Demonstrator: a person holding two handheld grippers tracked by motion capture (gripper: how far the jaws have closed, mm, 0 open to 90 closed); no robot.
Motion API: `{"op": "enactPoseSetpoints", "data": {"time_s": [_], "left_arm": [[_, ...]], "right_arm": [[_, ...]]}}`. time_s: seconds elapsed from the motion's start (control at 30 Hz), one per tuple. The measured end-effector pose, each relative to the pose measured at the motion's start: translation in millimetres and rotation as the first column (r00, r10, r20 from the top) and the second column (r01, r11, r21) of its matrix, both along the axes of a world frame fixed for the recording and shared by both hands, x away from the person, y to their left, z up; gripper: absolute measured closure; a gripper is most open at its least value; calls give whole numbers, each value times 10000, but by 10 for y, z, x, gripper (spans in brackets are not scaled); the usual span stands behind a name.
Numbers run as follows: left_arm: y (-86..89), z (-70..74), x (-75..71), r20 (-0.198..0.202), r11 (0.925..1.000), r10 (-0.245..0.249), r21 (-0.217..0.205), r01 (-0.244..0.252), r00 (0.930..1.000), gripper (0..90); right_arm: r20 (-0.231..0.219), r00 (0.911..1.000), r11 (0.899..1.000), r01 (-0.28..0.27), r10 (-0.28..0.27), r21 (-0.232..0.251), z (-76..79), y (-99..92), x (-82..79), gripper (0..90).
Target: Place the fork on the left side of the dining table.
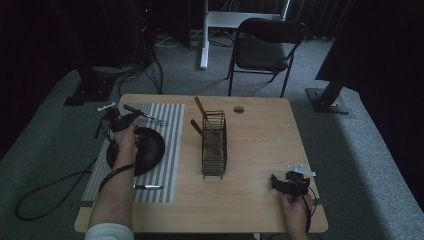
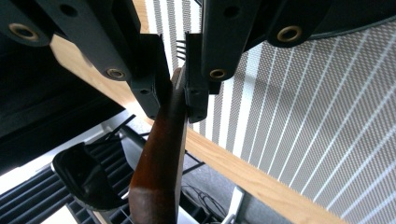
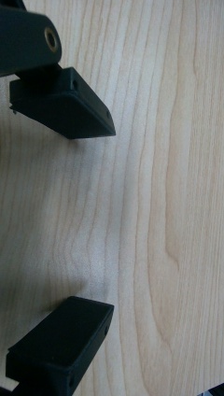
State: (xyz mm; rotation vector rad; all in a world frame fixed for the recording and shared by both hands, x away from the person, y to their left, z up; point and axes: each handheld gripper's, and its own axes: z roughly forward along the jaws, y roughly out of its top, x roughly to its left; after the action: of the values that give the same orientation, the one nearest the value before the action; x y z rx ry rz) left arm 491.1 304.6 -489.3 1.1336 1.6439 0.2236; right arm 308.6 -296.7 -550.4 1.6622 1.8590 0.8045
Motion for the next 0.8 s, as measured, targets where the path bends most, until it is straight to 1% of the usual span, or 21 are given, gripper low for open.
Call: {"op": "enactPoseSetpoints", "data": {"time_s": [0.03, 0.07, 0.1, 0.13, 0.17, 0.3, 0.37, 0.4, 0.43, 0.47, 0.5, 0.53, 0.57, 0.6, 0.67, 0.7, 0.73, 0.77, 0.8], "left_arm": [[-3, -21, 0, 9, 9999, -14, -172, 14, 10000, 805], [-3, -21, 0, 9, 9999, -14, -172, 14, 10000, 805], [-24, -48, 13, -144, 9999, -64, -113, 63, 9999, 805], [-36, -57, 17, -168, 10000, -56, -24, 56, 9998, 805], [-31, -74, 17, -180, 9999, -66, -136, 64, 9998, 804], [3, -98, 21, -241, 9994, 29, -341, -38, 9997, 803], [25, -110, 36, -397, 9986, 22, -533, -43, 9992, 802], [40, -115, 47, -524, 9984, -71, -569, 41, 9986, 787], [46, -110, 56, -657, 9985, -122, -534, 87, 9978, 729], [50, -102, 65, -775, 9991, -126, -415, 94, 9969, 729], [53, -96, 71, -826, 9996, -210, -212, 193, 9964, 707], [50, -92, 73, -844, 9998, -183, -59, 179, 9963, 707], [48, -89, 77, -897, 9999, -67, 99, 76, 9959, 668], [48, -93, 83, -952, 9999, -35, 126, 48, 9955, 664], [44, -95, 90, -1062, 9993, 114, 376, -74, 9943, 664], [45, -99, 93, -964, 9990, 200, 412, -161, 9951, 596], [42, -102, 102, -960, 9984, 269, 512, -221, 9950, 569], [31, -97, 111, -1067, 9968, 317, 769, -235, 9938, 569], [16, -83, 111, -959, 9944, 443, 1001, -346, 9944, 544]], "right_arm": [[0, 10000, 10000, -1, 1, -1, 0, 0, 0, 127], [0, 10000, 10000, -1, 1, -1, 0, 0, 0, 127], [1, 10000, 10000, -1, 1, -2, 0, 0, 0, 127], [1, 10000, 10000, -1, 1, -2, 0, 0, 0, 127], [2, 10000, 10000, -4, 4, -1, 0, 1, 0, 128], [1, 10000, 10000, 1, -1, 0, 0, 1, -1, 128], [7, 10000, 10000, -7, 7, -4, 0, 0, 0, 128], [7, 10000, 10000, -7, 7, -4, 0, 0, 0, 128], [6, 10000, 10000, -7, 7, -4, 0, 0, 0, 128], [6, 10000, 10000, -7, 7, -4, 0, 0, 0, 128], [6, 10000, 10000, -7, 7, -5, 0, 0, 0, 128], [7, 10000, 10000, -5, 5, -5, 0, 1, 0, 128], [7, 10000, 10000, -6, 6, -2, 0, 1, 0, 128], [6, 10000, 10000, -6, 6, -5, 0, 1, -1, 128], [7, 10000, 10000, -7, 7, -5, 0, 1, 0, 128], [1, 10000, 10000, -3, 3, -6, 0, 1, -1, 128], [2, 10000, 10000, -2, 2, -5, 0, 1, -1, 128], [2, 10000, 10000, -2, 2, -5, 0, 1, -1, 128], [1, 10000, 10000, 3, -3, -1, 0, 1, -1, 128]]}}
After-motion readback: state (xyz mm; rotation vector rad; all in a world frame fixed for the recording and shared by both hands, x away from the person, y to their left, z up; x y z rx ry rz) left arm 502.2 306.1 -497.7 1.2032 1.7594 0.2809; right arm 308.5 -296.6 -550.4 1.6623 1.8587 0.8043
